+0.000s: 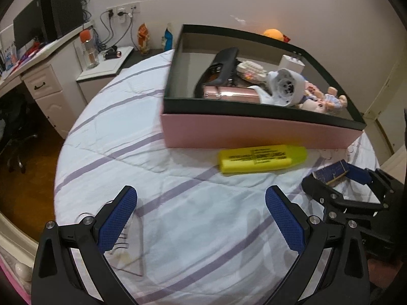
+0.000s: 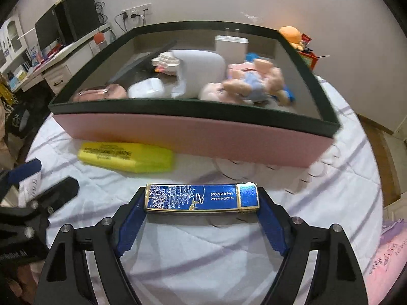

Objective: Organize rigid objects
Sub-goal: 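Grasp the yellow highlighter with the left gripper while the right gripper holds the harmonica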

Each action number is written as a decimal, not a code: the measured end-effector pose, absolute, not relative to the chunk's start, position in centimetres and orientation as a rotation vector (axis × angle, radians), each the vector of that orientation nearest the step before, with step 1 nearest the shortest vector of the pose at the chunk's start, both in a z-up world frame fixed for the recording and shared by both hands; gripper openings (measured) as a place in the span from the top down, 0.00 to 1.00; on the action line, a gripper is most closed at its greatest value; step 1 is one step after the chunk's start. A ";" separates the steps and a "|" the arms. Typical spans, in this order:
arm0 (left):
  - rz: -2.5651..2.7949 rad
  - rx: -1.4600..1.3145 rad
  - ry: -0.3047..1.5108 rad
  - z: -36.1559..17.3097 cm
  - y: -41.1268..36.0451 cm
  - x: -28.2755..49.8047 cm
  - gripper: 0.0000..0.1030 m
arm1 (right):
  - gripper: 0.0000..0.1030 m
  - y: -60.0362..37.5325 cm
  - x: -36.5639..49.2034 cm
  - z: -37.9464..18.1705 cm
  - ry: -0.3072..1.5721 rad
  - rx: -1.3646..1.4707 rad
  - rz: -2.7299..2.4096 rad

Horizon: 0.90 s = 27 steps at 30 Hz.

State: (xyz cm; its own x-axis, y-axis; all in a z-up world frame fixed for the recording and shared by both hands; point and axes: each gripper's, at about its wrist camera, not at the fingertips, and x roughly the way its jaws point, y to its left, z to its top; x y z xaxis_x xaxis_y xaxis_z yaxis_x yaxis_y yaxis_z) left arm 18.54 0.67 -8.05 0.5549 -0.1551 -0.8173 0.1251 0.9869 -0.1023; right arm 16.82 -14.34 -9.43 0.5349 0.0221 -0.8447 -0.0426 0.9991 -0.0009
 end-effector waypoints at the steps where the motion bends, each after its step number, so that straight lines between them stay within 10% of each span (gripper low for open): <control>1: -0.176 -0.042 0.974 -8.1 0.4 18.7 0.01 | 0.20 -14.9 16.5 -9.5 1.006 -0.020 0.024; 21: -0.416 -0.031 0.992 -9.1 -5.9 21.4 0.02 | 0.20 -19.4 15.4 -9.3 1.004 0.031 -0.019; 27: -0.506 -0.022 0.998 -8.9 -6.5 21.5 0.19 | 0.20 -19.7 15.6 -9.4 1.006 0.024 -0.020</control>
